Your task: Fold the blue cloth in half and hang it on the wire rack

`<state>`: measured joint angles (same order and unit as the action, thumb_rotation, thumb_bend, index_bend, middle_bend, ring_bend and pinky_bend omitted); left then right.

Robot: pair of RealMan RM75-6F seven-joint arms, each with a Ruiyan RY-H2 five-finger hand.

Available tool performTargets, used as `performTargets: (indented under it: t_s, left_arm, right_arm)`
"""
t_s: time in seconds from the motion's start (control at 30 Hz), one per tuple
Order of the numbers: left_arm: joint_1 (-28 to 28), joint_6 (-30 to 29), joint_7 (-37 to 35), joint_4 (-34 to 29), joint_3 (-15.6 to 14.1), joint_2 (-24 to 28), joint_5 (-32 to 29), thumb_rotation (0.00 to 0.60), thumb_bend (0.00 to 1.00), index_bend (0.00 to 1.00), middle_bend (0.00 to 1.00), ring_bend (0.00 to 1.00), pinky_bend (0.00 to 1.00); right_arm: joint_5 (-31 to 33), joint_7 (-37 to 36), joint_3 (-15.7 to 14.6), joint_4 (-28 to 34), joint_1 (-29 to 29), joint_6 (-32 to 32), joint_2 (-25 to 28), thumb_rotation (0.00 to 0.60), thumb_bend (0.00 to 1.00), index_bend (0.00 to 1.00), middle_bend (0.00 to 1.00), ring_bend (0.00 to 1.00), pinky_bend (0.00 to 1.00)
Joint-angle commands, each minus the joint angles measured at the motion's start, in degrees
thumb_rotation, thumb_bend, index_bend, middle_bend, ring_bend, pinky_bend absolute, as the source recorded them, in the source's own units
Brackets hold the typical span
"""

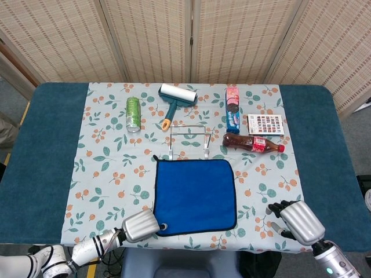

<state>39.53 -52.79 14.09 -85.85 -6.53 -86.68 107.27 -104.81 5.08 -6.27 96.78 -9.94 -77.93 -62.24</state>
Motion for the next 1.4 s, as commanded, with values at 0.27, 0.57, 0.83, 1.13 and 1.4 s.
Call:
performTargets:
  t_s: [0.27, 0.57, 0.83, 1.13, 1.4]
  left_arm:
    - [0.49, 0.10, 0.76, 0.62, -0.06, -1.62, -1.74, 0.600, 0.31, 0.40, 0.96, 0.92, 1.00]
    - [0.71, 0.43, 1.78, 1.08, -0.03, -2.67, -3.55, 0.600, 0.31, 0.40, 0.96, 0.92, 1.00]
    - [1.22, 0.39, 1.26, 1.48, 0.33, -3.94, -4.77, 0.600, 0.31, 0.40, 0.96, 0.92, 1.00]
    - [2.15, 1.21, 0.74, 1.60, 0.55, -4.75, -6.05, 0.600, 0.31, 0.43, 0.96, 0.92, 1.00]
    - [2.72, 0.84, -1.29, 1.60, 0.47, -5.07, -6.54, 0.600, 0.32, 0.47, 0.96, 0.93, 1.00]
  right_arm:
    - [0.27, -0.30, -0.28, -0.24, 0.07, -0.33, 0.03, 0.600, 0.29, 0.45, 0.58, 0.57, 0.73]
    - [0.61, -0.68, -0.40, -0.52, 0.05, -0.47, -0.05, 0.600, 0.29, 0.45, 0.58, 0.57, 0.73]
    - [0.82, -1.09, -0.51, -0.92, 0.17, -0.81, -0.23, 0.600, 0.29, 0.45, 0.58, 0.58, 0.73]
    - [1.12, -1.65, -0.64, -1.41, 0.50, -1.41, -0.34, 0.600, 0.29, 0.45, 0.58, 0.58, 0.73]
    - [1.27, -2.16, -0.56, -1.80, 0.43, -1.56, -0.47, 0.600, 0.29, 0.45, 0.58, 0.58, 0.73]
